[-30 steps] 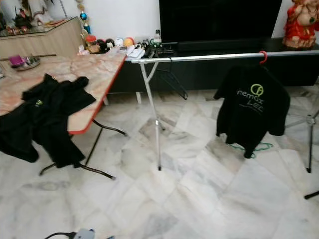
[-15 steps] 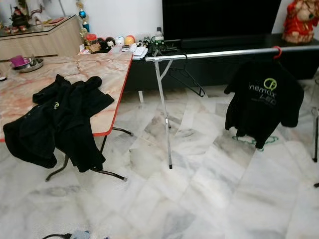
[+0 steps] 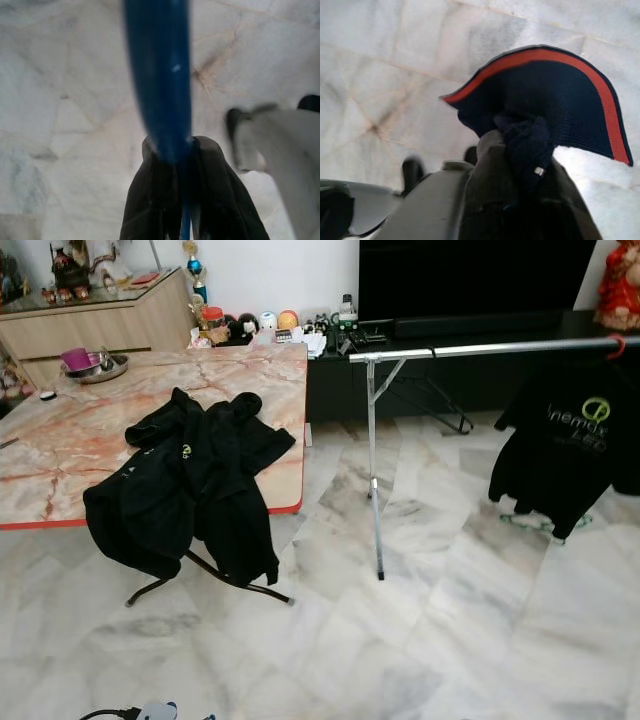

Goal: Hang hanger

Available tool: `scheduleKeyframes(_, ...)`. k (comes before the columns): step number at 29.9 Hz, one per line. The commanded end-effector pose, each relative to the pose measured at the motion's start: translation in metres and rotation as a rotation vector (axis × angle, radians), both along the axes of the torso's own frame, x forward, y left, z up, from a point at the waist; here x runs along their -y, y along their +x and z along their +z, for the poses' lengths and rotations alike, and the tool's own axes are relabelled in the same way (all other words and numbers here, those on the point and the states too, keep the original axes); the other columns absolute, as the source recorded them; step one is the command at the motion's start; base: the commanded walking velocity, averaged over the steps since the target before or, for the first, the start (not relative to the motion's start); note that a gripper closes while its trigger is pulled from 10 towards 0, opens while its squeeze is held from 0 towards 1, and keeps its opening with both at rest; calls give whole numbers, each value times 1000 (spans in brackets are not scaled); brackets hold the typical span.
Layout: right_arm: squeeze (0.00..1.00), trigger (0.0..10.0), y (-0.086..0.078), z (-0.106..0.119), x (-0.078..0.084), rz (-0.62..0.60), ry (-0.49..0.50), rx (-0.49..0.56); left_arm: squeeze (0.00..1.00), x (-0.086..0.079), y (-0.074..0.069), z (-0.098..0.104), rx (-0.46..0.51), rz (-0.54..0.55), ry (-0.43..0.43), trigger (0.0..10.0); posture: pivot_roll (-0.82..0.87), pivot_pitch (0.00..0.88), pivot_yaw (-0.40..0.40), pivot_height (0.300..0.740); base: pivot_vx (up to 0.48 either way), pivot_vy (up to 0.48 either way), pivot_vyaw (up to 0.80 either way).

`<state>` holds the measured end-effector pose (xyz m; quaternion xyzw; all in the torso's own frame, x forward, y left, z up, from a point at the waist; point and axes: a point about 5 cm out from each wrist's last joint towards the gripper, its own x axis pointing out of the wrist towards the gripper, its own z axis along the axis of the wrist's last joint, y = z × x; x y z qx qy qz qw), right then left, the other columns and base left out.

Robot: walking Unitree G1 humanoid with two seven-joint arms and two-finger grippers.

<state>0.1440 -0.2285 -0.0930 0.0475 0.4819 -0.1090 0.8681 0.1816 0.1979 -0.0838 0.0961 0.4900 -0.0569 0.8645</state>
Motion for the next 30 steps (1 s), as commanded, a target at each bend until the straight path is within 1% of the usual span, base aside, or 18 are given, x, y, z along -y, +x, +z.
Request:
scheduleKeyframes(1, 0, 10000, 10, 2, -10, 23, 8, 21, 0, -11, -1, 1, -6, 14, 30, 10000, 53, 14, 46, 740, 0, 480, 0)
scheduleKeyframes(5, 0, 10000, 16, 3, -14, 28, 10, 31, 0, -11, -1, 1, -6, 16, 30, 10000, 55, 13, 45, 740, 0, 480, 0)
scheduleKeyframes(7, 0, 10000, 21, 5, -16, 31, 10, 44, 0, -12, -1, 1, -5, 16, 31, 10000, 55, 15, 45, 740, 0, 480, 0)
scheduleKeyframes(17, 0, 10000, 26, 7, -14, 36, 4, 58, 0, -14, -1, 2, 3, 30, 39, 10000, 57, 16, 45, 740, 0, 477, 0)
scheduleKeyframes(20, 0, 10000, 26, 8, -13, 34, 3, 61, 0, -14, 0, 2, 3, 20, 54, 10000, 58, 16, 45, 740, 0, 0, 0)
scheduleKeyframes(25, 0, 10000, 28, 8, -13, 31, 2, 63, 0, -14, 2, 3, 16, 25, 41, 10000, 58, 18, 45, 740, 0, 0, 0)
scheduleKeyframes(30, 0, 10000, 29, 10, -9, 27, -1, 67, 0, -14, 3, 4, 23, 26, 36, 10000, 60, 20, 46, 740, 0, 0, 0)
